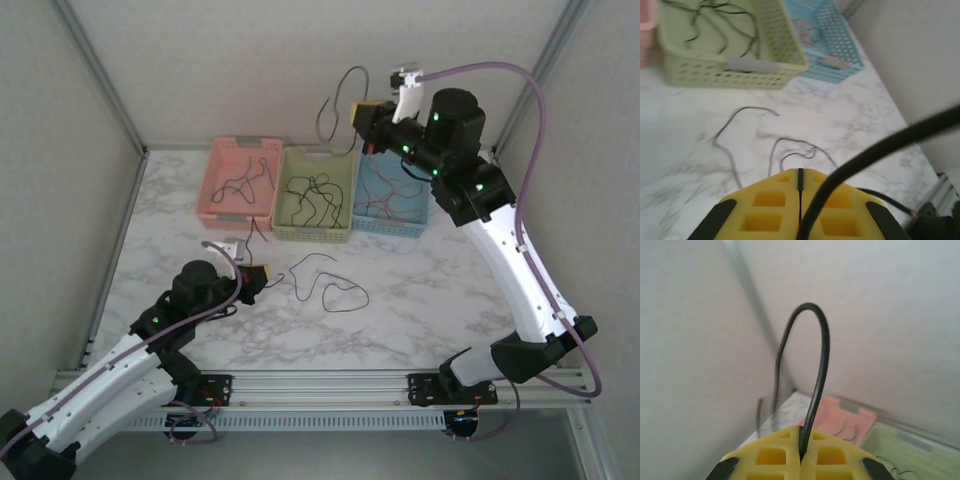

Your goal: Untangle the cables

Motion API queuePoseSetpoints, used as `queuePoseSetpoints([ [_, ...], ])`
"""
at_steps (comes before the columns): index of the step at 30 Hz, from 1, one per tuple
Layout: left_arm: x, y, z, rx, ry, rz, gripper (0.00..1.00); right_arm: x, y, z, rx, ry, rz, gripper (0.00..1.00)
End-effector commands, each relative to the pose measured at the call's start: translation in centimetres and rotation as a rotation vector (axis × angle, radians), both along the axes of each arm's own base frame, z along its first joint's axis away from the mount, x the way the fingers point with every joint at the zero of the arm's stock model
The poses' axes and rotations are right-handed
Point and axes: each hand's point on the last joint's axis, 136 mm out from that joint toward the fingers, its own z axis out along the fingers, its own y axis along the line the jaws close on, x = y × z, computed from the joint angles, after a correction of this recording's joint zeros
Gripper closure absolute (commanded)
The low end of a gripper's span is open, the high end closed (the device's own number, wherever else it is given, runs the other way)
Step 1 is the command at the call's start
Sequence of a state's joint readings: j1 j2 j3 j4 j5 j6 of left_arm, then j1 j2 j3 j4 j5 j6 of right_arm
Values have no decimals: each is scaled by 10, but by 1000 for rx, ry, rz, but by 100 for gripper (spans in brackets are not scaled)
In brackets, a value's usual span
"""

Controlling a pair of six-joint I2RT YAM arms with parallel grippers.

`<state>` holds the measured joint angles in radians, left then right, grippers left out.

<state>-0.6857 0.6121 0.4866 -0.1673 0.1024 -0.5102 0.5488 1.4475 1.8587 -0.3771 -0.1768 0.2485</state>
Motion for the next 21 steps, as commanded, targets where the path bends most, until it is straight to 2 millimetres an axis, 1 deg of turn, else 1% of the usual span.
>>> queuePoseSetpoints([
  [1,-3,20,-2,19,28,88,100,33,3,-18,-24,18,-70,100],
  [3,-5,26,6,35,15,103,100,48,16,-44,-45,68,-55,100],
  [5,-8,30,13,38,-1,105,100,64,24,-69,-67,114,-64,100],
  [7,-11,32,20,33,-11,104,100,78,34,-93,-77,156,-60,100],
  [10,-14,33,34,19,-33,91,100,105,44,-134,-117,216,-92,100],
  [12,-15,31,42,20,-44,79,100,124,46,-165,-158,266,-138,100],
  [15,-15,28,51,25,-54,58,100,145,52,-216,-243,370,-168,100],
  [18,-14,26,56,28,-63,45,100,152,65,-259,-269,463,-139,100],
  [21,-13,23,58,26,-70,35,100,158,69,-292,-296,512,-143,100],
])
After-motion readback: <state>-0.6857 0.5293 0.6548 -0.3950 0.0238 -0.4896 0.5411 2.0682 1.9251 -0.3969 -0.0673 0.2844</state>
